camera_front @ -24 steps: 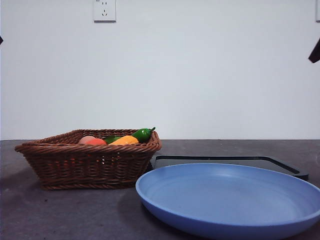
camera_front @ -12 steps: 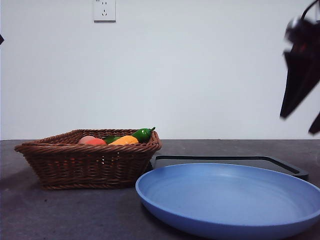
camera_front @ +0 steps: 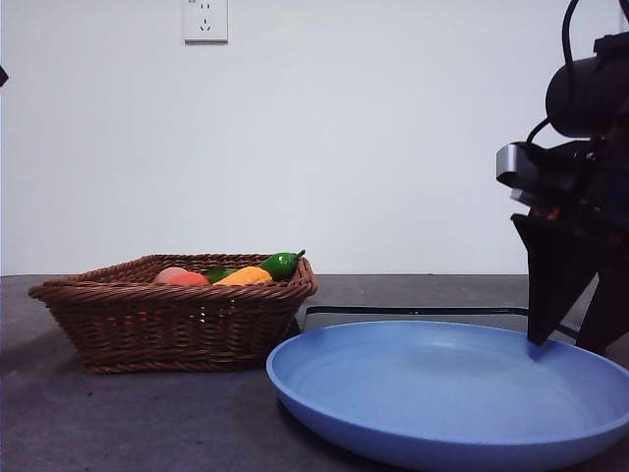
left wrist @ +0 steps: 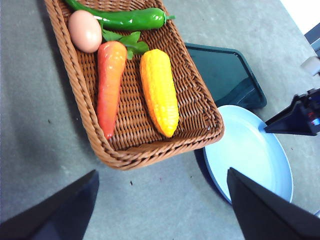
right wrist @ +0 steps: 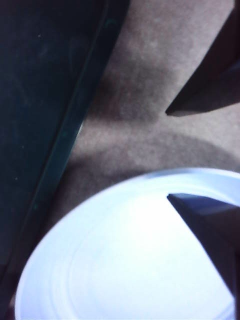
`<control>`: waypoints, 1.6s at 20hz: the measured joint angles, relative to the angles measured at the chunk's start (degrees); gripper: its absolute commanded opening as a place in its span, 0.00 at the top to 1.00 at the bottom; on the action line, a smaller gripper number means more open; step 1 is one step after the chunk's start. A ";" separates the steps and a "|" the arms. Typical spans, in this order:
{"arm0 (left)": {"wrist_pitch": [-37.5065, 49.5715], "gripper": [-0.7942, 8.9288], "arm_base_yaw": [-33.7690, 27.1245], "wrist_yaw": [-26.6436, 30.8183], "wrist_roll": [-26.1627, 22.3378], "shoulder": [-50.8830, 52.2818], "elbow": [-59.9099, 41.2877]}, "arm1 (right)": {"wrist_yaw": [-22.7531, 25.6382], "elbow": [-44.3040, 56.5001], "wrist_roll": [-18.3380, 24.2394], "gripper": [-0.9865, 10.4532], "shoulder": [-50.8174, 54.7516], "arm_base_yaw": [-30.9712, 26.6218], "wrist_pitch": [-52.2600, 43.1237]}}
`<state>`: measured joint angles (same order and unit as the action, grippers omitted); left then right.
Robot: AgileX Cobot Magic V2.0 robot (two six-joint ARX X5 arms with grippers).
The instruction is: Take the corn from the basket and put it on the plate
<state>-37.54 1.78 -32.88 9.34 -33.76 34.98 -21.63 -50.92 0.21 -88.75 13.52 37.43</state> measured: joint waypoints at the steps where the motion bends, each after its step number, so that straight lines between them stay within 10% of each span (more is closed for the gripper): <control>1: 0.17 0.49 0.00 0.00 0.00 0.00 0.00 | 0.04 0.00 0.00 0.75 -0.55 0.13 -0.09; 22: 0.96 0.49 0.59 0.02 0.00 -0.20 0.07 | -1.22 0.00 0.00 0.91 -1.33 1.55 0.42; 32: 6.84 0.49 13.18 5.22 -0.31 -16.52 9.25 | -0.11 0.00 -0.57 0.91 16.41 1.25 9.38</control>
<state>-30.70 14.96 -27.66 9.04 -50.28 44.23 -21.74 -50.92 -0.36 -72.34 14.76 46.81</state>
